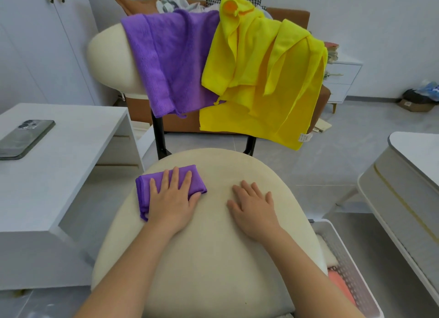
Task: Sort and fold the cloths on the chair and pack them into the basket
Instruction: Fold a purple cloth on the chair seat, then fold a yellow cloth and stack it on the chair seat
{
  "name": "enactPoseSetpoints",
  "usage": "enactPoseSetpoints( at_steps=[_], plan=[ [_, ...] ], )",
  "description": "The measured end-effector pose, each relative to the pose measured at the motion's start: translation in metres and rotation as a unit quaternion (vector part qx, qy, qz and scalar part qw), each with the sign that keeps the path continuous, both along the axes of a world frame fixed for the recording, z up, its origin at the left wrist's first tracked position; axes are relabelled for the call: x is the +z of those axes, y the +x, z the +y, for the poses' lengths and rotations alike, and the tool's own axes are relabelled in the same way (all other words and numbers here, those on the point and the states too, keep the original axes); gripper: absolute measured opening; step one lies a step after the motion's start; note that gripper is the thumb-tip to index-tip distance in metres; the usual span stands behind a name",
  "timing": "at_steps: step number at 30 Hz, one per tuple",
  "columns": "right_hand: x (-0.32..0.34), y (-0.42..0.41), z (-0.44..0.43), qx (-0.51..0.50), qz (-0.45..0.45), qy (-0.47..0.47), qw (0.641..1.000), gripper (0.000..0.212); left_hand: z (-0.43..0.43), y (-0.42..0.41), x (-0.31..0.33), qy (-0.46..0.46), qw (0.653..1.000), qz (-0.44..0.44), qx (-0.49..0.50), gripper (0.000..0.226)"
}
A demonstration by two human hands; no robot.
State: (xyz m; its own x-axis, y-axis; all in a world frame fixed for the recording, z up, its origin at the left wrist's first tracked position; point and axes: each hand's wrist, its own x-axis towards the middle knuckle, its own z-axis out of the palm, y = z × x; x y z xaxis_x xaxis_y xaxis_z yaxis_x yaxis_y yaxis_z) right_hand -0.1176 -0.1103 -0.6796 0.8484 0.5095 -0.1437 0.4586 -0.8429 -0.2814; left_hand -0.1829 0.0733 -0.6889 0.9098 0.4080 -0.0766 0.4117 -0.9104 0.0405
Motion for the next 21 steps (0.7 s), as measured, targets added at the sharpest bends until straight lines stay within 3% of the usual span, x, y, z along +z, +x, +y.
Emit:
enactPoseSetpoints(
  at_steps=[9,12,14,21],
  plan=[
    [0.020,0.013,-0.002,0.008,0.017,-0.001,1.000,0.039,0.010,0.029,0.024,-0.048,0.998,0.048,0.016,0.076],
    [0.041,0.027,0.006,-0.004,0.055,0.040,0.998,0.044,0.011,0.036,0.060,0.021,0.998,-0.052,-0.025,0.058],
    [0.063,0.039,0.015,0.006,0.014,0.045,0.999,0.045,0.013,0.053,0.097,0.020,0.990,-0.132,-0.050,0.041],
    [0.167,0.089,0.052,0.012,-0.138,0.172,0.975,0.035,0.011,0.124,0.212,-0.185,0.933,-0.300,-0.068,0.025]
  ],
)
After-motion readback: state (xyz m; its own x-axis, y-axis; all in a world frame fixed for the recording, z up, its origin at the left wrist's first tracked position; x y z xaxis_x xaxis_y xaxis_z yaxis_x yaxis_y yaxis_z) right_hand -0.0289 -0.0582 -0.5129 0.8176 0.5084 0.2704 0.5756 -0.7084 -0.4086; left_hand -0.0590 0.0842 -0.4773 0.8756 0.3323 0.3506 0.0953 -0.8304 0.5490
